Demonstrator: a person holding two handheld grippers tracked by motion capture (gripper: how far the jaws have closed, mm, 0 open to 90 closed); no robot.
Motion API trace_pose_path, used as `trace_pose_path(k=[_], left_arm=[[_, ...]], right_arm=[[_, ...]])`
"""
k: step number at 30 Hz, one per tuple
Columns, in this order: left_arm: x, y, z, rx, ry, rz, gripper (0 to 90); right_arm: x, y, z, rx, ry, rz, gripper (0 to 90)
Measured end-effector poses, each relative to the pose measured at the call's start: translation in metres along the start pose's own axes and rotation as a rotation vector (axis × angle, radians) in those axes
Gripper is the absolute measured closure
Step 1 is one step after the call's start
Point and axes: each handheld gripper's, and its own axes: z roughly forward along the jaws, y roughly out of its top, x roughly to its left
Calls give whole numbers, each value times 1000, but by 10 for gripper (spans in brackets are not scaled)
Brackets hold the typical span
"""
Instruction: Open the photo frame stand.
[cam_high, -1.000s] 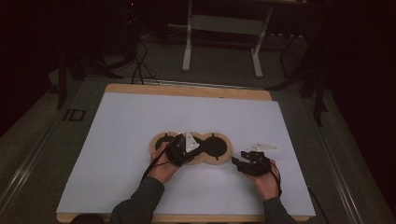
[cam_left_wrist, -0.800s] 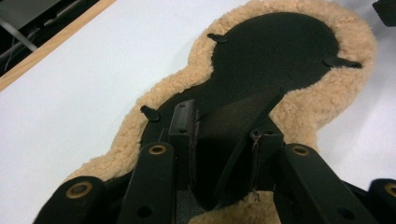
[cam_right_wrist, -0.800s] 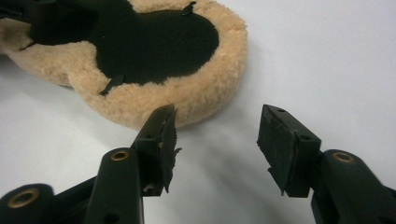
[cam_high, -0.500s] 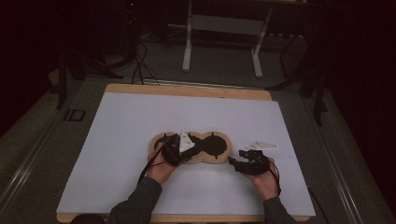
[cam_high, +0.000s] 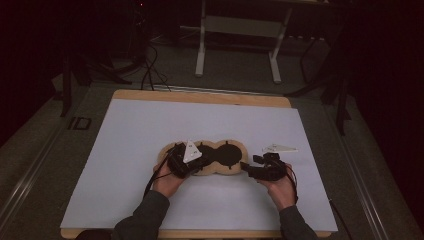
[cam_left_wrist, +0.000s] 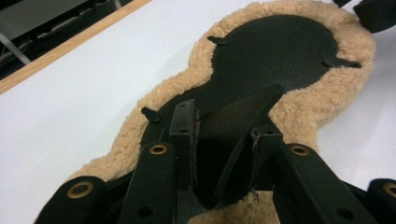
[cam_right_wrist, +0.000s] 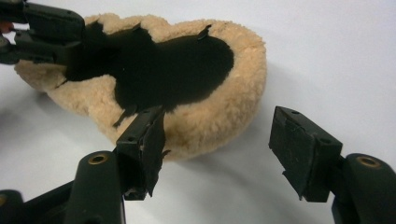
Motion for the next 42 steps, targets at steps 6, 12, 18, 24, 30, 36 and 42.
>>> trace_pose_path(k=[6,12,18,24,30,36,42], left_arm=[[2,-4,-5,-27,-2,-8,701],[5,-6,-9,-50,-5,-24,702],[7,-8,-12,-79,-13,-45,703],[8,-10,-15,-94,-15,-53,703],[10,-14,-19,-128,0,-68,710],[14,-18,-24,-160,-10,-86,712],[15,-20,-27,-170,-19,-82,710]], right_arm=[[1,13,3,-7,19,42,350],[2,26,8,16,22,50,351],[5,32,12,36,49,73,345],[7,38,17,59,61,104,338],[8,42,21,65,100,151,306],[10,48,22,75,144,185,296],[11,51,26,101,183,212,308]])
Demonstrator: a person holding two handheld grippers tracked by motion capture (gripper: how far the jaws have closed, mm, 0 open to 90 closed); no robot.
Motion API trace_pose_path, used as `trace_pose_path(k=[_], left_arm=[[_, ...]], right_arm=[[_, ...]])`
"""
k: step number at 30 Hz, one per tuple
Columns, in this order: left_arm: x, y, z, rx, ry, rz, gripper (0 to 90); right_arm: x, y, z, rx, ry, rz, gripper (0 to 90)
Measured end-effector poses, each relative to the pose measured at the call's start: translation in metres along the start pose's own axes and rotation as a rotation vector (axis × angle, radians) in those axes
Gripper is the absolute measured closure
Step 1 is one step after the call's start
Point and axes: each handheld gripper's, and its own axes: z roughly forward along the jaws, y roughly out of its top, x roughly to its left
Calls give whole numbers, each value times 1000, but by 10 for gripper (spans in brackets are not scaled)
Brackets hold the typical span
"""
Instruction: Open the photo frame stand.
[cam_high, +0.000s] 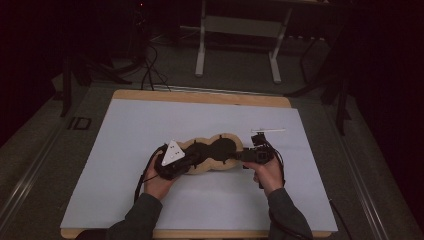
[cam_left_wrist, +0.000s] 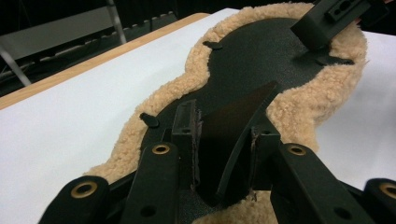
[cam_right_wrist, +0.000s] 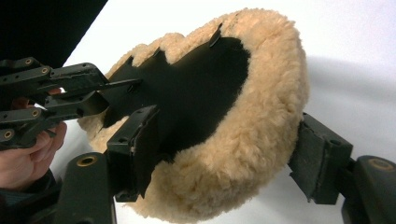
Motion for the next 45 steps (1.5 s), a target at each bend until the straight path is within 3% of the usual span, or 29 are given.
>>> trace_pose_path(k=[12,21,23,30,32,35,39,45], left_arm=[[3,-4,-11,-25,-33,-29,675],[8,-5,-22,-16,-86,-54,578],[8,-4,-24,-7,-106,-65,536],[8,-4,-34,36,-113,-92,462],[9,-6,-35,43,-124,-113,426],[13,-11,-36,70,-178,-169,373],[16,-18,-40,89,-223,-205,387],[17,-21,-49,114,-247,-202,396]], right_arm=[[8,-1,-9,-25,29,-3,397],[14,0,-16,-49,70,-22,466],[16,1,-17,-56,74,-27,490],[19,2,-19,-79,85,-31,532],[20,2,-20,-82,84,-33,544],[21,3,-20,-81,82,-44,563],[24,4,-21,-80,78,-65,579],[26,4,-23,-70,77,-97,594]])
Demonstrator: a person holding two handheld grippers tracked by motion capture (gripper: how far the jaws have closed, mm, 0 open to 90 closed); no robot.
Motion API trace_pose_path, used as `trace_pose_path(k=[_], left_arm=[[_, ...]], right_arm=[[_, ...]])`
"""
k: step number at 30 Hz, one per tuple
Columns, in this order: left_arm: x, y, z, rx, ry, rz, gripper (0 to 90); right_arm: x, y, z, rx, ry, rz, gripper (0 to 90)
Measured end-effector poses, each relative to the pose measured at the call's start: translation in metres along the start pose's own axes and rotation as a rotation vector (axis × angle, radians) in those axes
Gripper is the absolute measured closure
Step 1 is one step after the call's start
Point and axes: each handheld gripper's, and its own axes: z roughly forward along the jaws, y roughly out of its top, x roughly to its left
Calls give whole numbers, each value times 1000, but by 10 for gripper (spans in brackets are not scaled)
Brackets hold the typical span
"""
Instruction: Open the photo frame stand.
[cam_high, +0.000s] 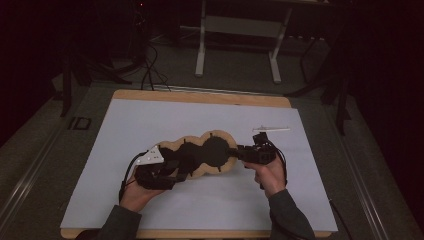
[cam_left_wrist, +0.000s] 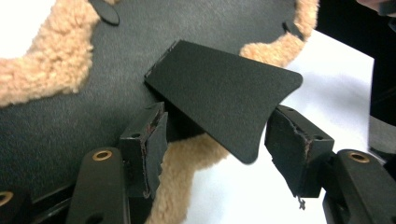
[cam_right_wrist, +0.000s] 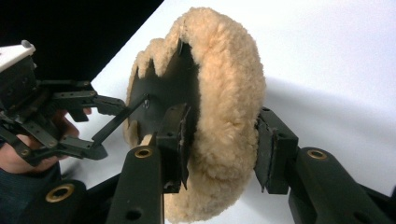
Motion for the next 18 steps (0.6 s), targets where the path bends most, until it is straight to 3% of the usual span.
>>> trace_pose_path(k=[4,12,18], left_arm=[[0,-4,-10,8,22,21,408],[8,-10,-27,-35,50,-20,429],[20,-13,-40,-64,153,-66,419]], right_arm=[[0,-1,0,3,-1,-12,595],[1,-2,-1,19,-14,-59,594],[3,-4,-2,27,-22,-90,594]])
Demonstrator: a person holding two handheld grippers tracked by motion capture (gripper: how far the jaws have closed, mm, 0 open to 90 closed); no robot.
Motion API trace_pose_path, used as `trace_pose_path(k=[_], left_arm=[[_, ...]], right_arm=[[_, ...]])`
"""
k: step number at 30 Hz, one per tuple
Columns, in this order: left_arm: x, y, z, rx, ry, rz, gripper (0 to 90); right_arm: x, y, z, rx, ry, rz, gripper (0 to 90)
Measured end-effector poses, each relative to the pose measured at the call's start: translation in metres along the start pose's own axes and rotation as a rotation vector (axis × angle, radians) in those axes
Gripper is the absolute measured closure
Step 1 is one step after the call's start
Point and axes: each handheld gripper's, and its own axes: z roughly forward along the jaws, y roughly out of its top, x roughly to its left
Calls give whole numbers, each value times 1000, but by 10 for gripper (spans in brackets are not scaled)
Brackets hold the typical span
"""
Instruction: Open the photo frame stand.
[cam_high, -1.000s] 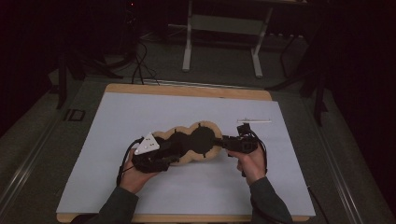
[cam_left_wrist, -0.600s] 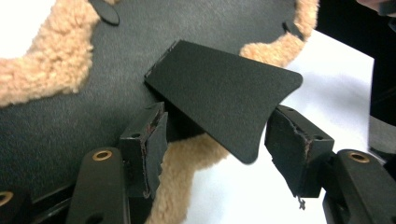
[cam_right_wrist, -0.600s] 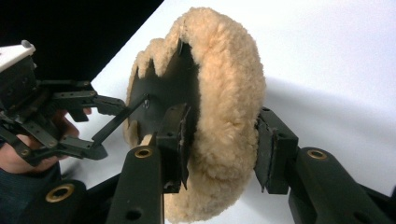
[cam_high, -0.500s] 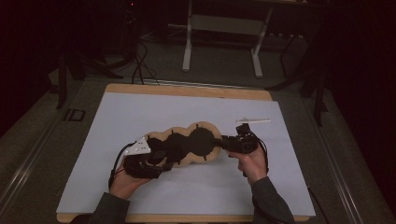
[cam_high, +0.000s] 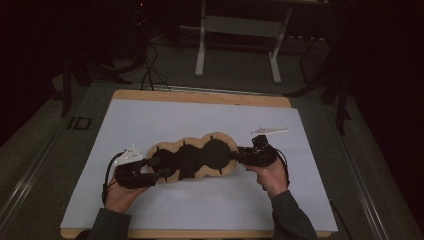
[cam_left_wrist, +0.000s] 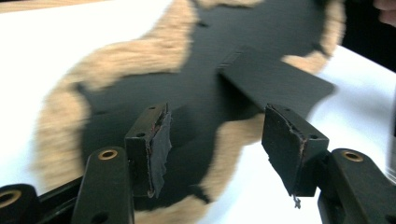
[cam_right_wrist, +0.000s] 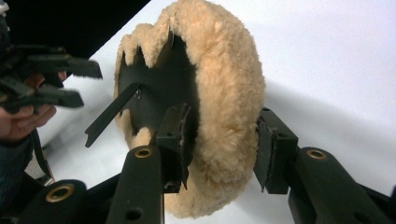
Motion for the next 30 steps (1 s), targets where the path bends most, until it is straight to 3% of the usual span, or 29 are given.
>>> trace_pose_path(k=[2,7,16,20,25,30], left_arm=[[5,-1,-3,-5,51,-11,413],[19,-4,-10,-9,99,-55,399],[34,-12,-13,14,117,-113,399],[37,-14,-12,27,97,-117,422],[36,-16,-9,56,110,-109,412],[40,-19,-10,49,110,-137,437]], right_arm=[[0,0,0,-2,-2,-10,594],[2,-1,-1,0,-6,-37,594],[3,-3,-1,11,-19,-85,593],[4,-4,-2,14,-28,-106,592],[4,-6,-2,18,-33,-119,591],[4,-8,-2,19,-39,-138,590]])
